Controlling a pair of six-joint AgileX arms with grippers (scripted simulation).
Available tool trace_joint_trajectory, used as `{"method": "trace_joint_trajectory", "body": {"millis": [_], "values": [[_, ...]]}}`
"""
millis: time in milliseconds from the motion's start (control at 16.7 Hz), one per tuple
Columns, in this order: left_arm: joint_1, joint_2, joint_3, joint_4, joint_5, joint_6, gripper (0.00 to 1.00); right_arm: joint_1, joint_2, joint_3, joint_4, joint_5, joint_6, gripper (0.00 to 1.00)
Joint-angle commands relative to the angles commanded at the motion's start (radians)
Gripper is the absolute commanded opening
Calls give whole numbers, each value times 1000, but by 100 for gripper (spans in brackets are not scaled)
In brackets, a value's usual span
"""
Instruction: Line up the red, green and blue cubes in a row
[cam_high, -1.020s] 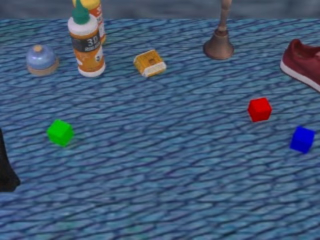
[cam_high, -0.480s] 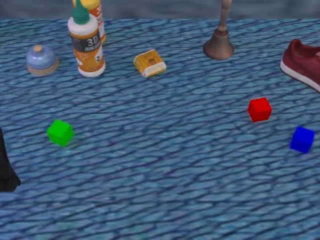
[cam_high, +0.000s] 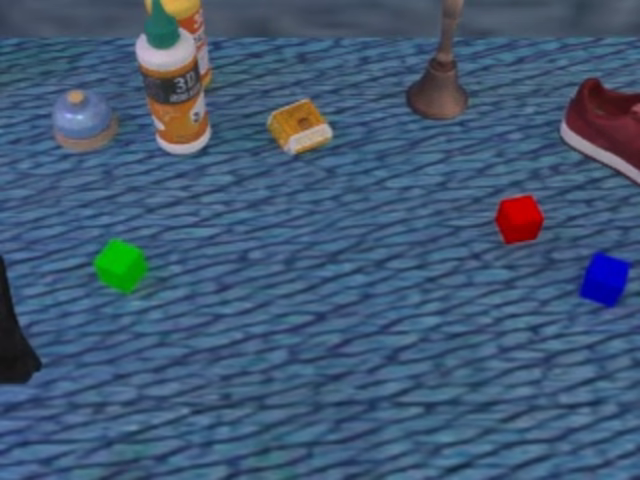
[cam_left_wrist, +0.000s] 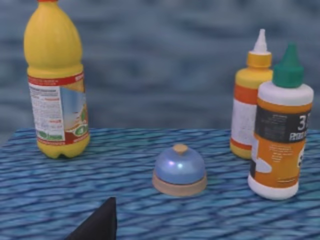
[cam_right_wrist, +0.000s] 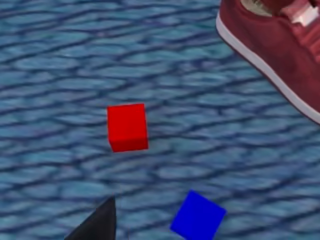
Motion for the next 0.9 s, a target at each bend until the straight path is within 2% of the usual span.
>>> {"method": "trace_joint_trajectory", "body": {"millis": [240,480,720,900], "values": [[0,0,0,0,0,0,100,49,462,365,-246,4,8,100],[0,0,0,0,0,0,100,91,820,674,-448,5,17,100],[0,0,0,0,0,0,100,120,1060,919,-584,3,26,100],[0,0,0,0,0,0,100,132,1159,1021,-634,2,30,100]]}}
